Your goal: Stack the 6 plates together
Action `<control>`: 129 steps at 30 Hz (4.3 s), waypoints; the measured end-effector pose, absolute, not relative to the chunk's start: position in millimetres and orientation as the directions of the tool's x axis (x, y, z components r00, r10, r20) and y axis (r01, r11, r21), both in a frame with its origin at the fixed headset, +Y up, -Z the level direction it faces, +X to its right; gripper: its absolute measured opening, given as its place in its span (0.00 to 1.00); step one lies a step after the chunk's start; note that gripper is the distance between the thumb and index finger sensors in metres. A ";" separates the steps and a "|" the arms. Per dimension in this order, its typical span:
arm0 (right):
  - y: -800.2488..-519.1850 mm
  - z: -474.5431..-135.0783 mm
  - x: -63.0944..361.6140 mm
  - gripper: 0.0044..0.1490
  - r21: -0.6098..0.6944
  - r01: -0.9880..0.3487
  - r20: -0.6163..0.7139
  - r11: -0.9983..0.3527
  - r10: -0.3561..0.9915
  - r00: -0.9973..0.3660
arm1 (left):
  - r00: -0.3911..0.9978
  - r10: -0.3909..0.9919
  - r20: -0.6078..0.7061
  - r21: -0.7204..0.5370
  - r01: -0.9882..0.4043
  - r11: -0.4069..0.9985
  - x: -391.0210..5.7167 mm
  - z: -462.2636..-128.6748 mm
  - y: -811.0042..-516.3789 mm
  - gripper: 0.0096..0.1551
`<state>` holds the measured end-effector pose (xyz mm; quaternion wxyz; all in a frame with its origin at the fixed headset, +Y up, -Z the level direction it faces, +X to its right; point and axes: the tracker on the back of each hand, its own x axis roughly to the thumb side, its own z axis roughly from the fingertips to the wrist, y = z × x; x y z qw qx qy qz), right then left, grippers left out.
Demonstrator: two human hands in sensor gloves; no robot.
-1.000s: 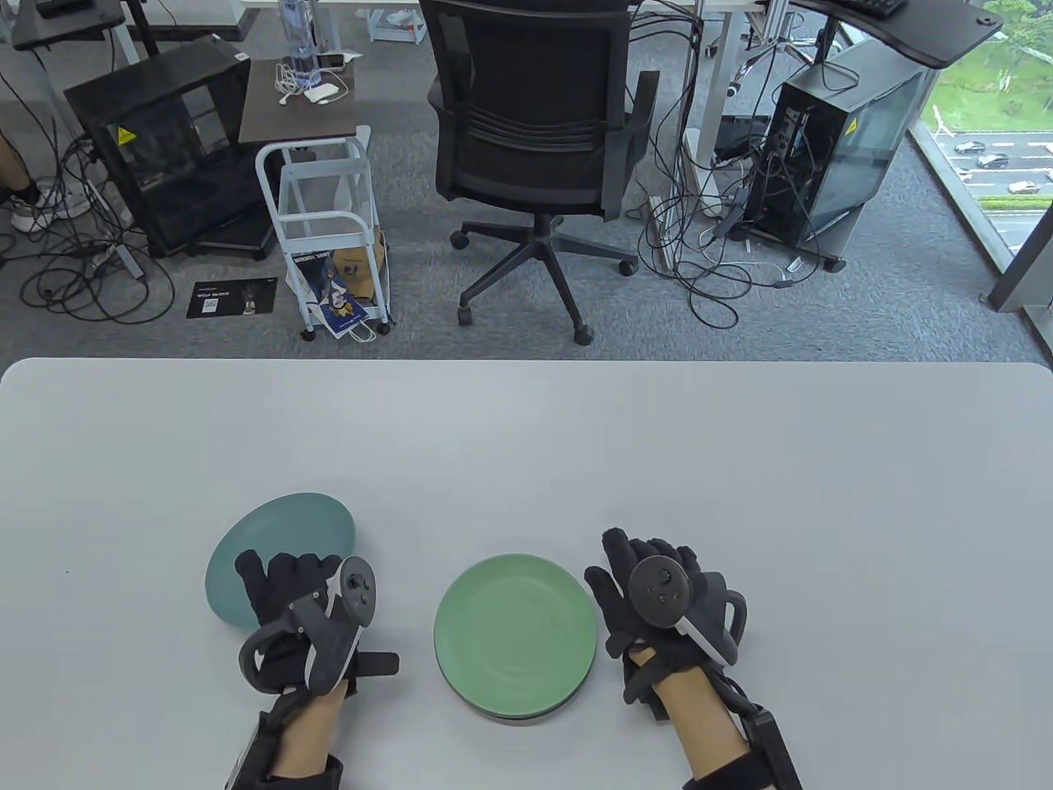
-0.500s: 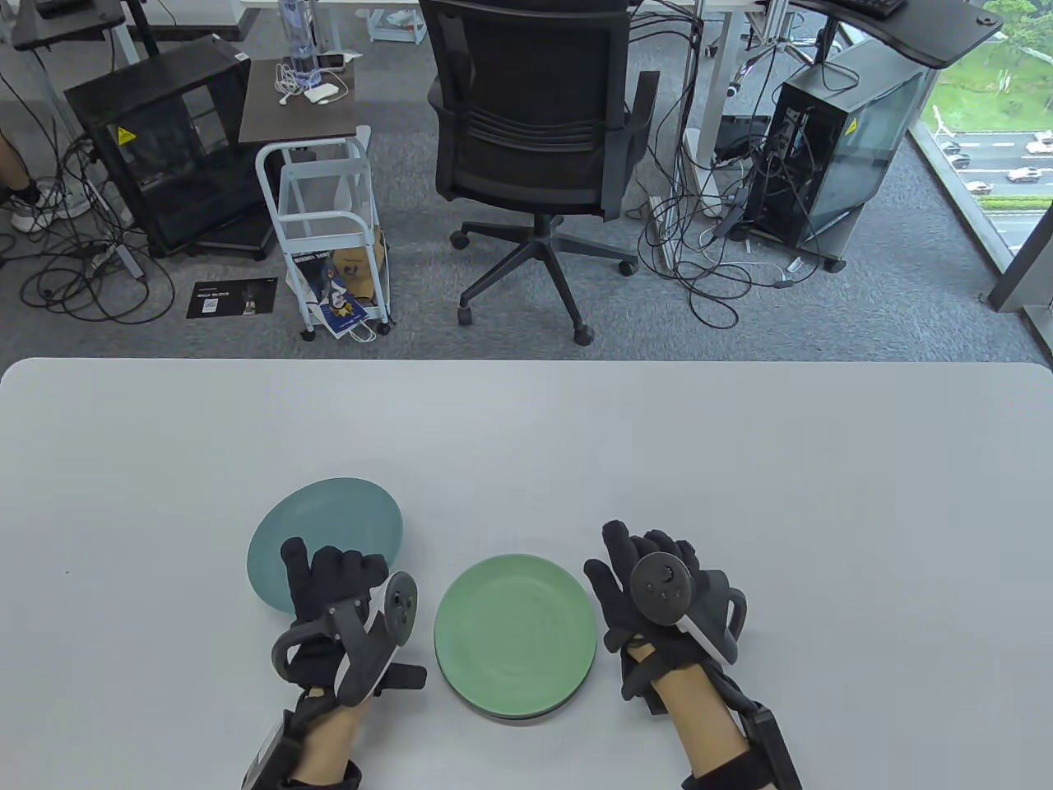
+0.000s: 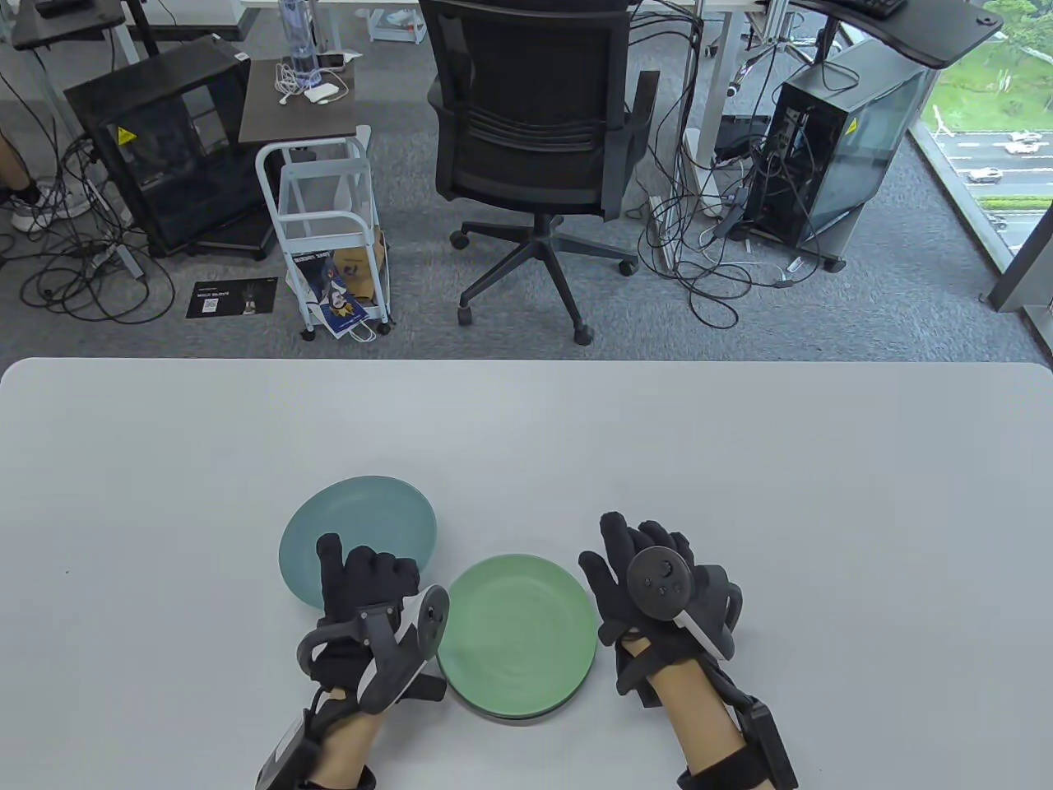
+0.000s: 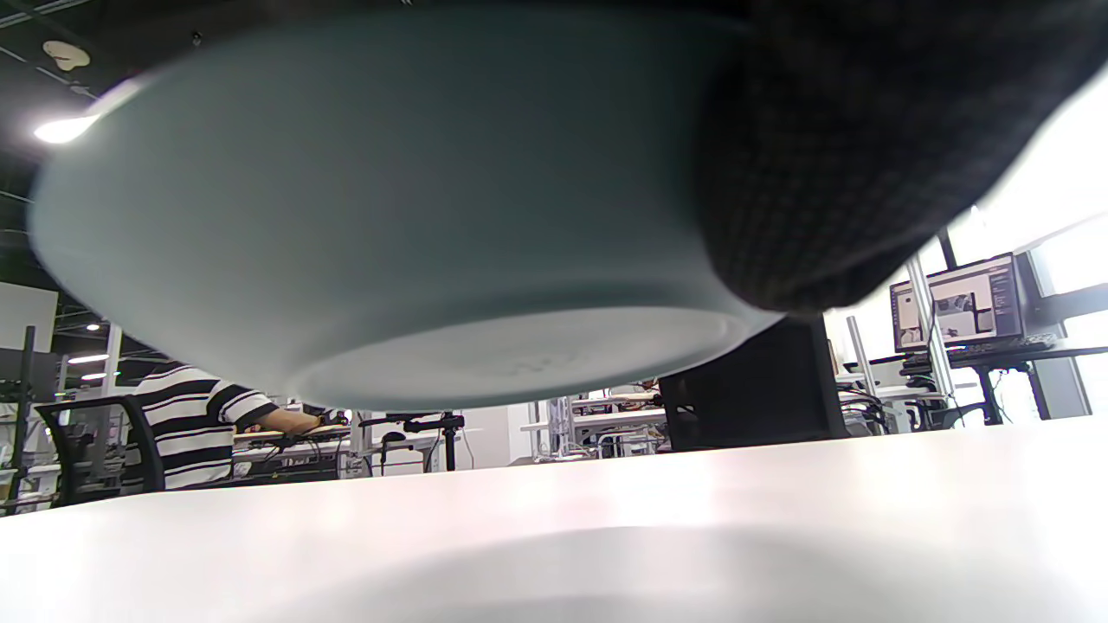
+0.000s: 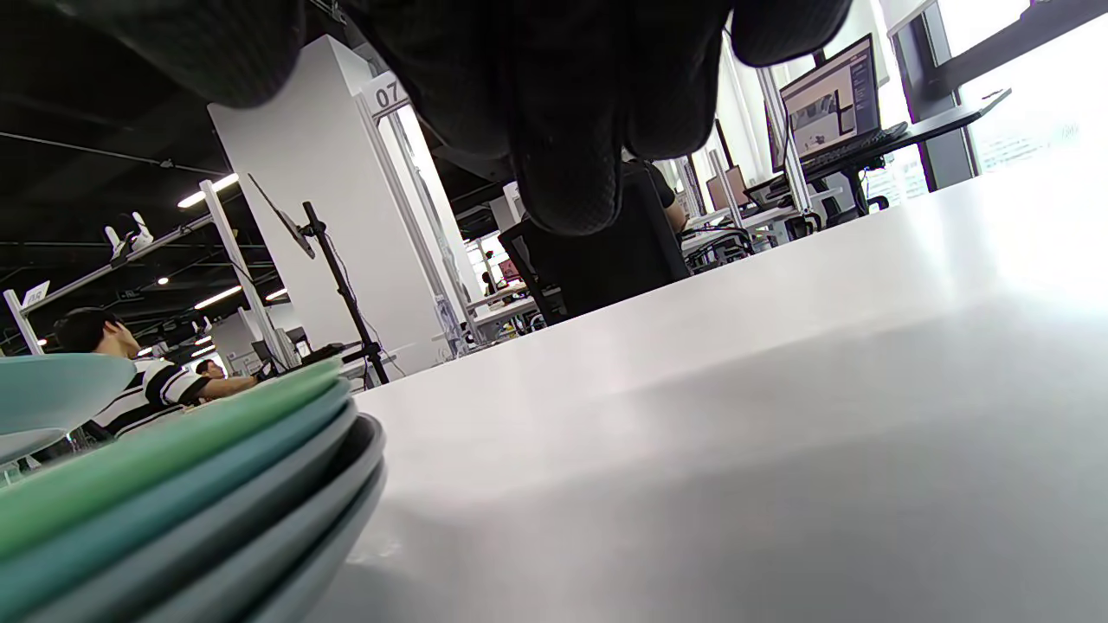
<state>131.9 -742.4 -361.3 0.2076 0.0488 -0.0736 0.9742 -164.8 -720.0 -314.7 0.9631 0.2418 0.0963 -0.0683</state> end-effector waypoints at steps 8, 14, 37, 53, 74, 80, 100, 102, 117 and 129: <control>-727.9 -360.8 120.9 0.40 -0.163 -0.422 0.160 -0.892 0.399 -0.903 | 0.981 -0.107 -0.163 0.477 0.173 0.862 -147.4 -309.9 -715.6 0.18; -718.7 -363.1 111.0 0.40 -0.116 -0.466 0.156 -0.877 0.447 -0.881 | 0.985 -0.115 -0.128 0.495 0.164 0.854 -136.1 -305.7 -712.9 0.18; -726.5 -369.1 92.2 0.40 0.023 -0.631 0.136 -0.776 0.627 -0.767 | 0.977 -0.214 0.002 0.530 0.180 0.829 -100.5 -289.2 -713.0 0.18; -731.7 -366.8 79.5 0.45 0.074 -0.684 0.131 -0.726 0.687 -0.715 | 0.955 -0.282 0.088 0.588 0.179 0.789 -79.4 -274.5 -709.9 0.18; -737.6 -369.1 96.0 0.33 -0.021 -0.733 0.050 -0.680 0.732 -0.680 | 0.916 -0.179 0.359 0.467 -0.010 0.884 -85.5 -269.2 -704.3 0.32; -741.4 -369.3 104.6 0.32 0.004 -0.724 0.033 -0.690 0.723 -0.690 | 0.938 -0.046 0.343 0.423 -0.111 0.899 -108.7 -274.8 -695.1 0.34; -738.9 -357.6 104.6 0.27 0.004 -0.455 0.123 -0.890 0.452 -0.883 | 0.996 0.081 0.025 0.345 -0.085 0.935 -166.3 -308.8 -714.6 0.33; -740.4 -358.1 103.3 0.27 0.000 -0.429 0.125 -0.903 0.426 -0.896 | 0.997 0.078 0.014 0.333 -0.078 0.940 -167.2 -311.1 -716.8 0.33; -729.9 -344.3 98.1 0.34 -0.126 0.104 0.002 -0.987 -0.105 -0.995 | 0.976 0.003 -0.217 0.332 0.071 0.941 -172.7 -317.1 -717.7 0.38; -751.2 -341.6 110.1 0.46 -0.175 0.099 0.012 -0.980 -0.103 -0.995 | 0.931 -0.120 -0.345 0.072 0.154 0.985 -185.6 -330.6 -737.7 0.57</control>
